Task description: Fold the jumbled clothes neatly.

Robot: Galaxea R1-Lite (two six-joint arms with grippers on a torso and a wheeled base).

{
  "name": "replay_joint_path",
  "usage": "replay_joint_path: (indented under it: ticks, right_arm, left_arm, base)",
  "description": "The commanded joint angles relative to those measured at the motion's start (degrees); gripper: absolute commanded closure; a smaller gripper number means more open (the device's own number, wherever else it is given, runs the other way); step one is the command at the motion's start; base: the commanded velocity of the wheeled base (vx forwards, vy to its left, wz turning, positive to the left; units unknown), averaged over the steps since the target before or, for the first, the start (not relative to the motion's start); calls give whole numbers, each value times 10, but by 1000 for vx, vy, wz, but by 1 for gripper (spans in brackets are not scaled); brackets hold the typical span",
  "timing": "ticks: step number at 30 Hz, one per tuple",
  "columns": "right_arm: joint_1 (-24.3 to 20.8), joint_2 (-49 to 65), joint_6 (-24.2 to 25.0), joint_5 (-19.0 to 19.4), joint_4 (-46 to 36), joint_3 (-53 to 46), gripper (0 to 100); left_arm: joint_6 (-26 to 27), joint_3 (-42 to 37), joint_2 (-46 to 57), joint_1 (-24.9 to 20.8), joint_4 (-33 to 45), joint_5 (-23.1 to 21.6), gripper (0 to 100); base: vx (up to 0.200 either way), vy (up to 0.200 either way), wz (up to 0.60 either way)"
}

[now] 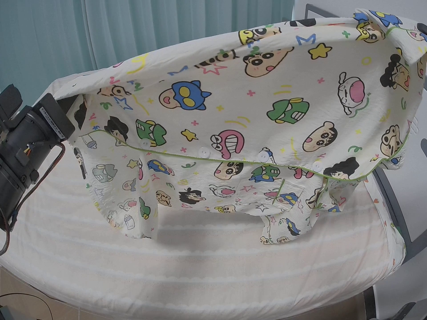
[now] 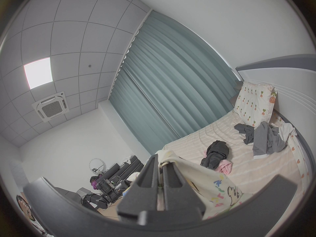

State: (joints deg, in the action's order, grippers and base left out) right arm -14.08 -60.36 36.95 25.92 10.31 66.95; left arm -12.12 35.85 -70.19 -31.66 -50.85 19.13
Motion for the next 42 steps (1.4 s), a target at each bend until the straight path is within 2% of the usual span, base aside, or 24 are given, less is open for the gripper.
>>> replay_joint_path:
  ticks: [1, 13, 28, 36, 42]
  right_arm:
    - [-2, 4, 0, 0, 1, -1, 100]
    - [-3, 9, 0, 0, -5, -5, 100]
    - [-9, 0, 0, 2, -5, -9, 100]
    - [-28, -11, 0, 1, -4, -8, 100]
    - [-46, -28, -1, -2, -3, 1, 100]
  left_arm:
    - [1, -11, 13, 0, 0, 0, 100]
    - [0, -23, 41, -7, 4, 2, 100]
    - [0, -41, 52, -2, 4, 2, 100]
    - [1, -39, 58, 4, 5, 2, 100]
    - [1, -41, 60, 24, 6, 2, 100]
  base:
    - [-200, 0, 0]
    - [0, 0, 0]
    - [0, 200, 0]
    - [0, 200, 0]
    - [0, 200, 0]
